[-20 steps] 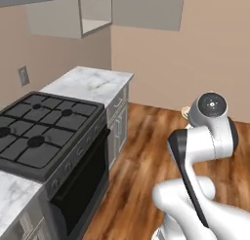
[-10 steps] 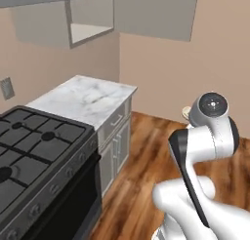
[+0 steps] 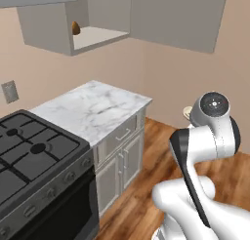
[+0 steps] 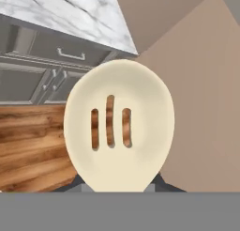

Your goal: Organize the utensils by type. Pick up the wooden spoons from the counter and place them in the open cabinet. Then pick up the metallic utensils from the counter and place them in the open drawer.

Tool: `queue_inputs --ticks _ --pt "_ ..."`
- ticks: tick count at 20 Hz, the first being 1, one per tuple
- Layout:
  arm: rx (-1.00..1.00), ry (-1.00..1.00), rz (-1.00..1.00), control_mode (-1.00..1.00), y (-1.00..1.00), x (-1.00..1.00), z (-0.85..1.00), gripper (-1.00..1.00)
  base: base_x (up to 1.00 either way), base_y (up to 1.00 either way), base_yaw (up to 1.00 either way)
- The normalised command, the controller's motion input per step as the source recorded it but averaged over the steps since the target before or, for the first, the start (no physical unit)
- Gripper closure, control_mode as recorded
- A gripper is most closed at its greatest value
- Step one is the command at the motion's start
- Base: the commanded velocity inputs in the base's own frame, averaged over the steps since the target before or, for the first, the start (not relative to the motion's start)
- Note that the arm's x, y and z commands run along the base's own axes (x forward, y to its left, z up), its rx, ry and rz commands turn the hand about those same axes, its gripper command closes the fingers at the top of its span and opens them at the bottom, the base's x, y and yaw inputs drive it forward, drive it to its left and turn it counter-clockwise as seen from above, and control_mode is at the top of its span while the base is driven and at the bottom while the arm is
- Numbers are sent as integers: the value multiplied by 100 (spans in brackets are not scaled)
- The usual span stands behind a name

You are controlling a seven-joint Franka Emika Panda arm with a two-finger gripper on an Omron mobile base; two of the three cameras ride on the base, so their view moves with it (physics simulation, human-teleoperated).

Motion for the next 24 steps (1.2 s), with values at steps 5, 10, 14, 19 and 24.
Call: queue_inputs --ticks 5,10,14,19,24 --pt "0 0 0 100 0 0 0 100 72 -33 35" --pt "0 0 0 100 0 0 0 100 69 -27 35" --pt "0 0 0 100 0 0 0 100 62 -16 38" --pt "0 0 0 100 0 0 0 100 65 -15 39" --pt "0 0 0 100 0 0 0 100 68 -25 38"
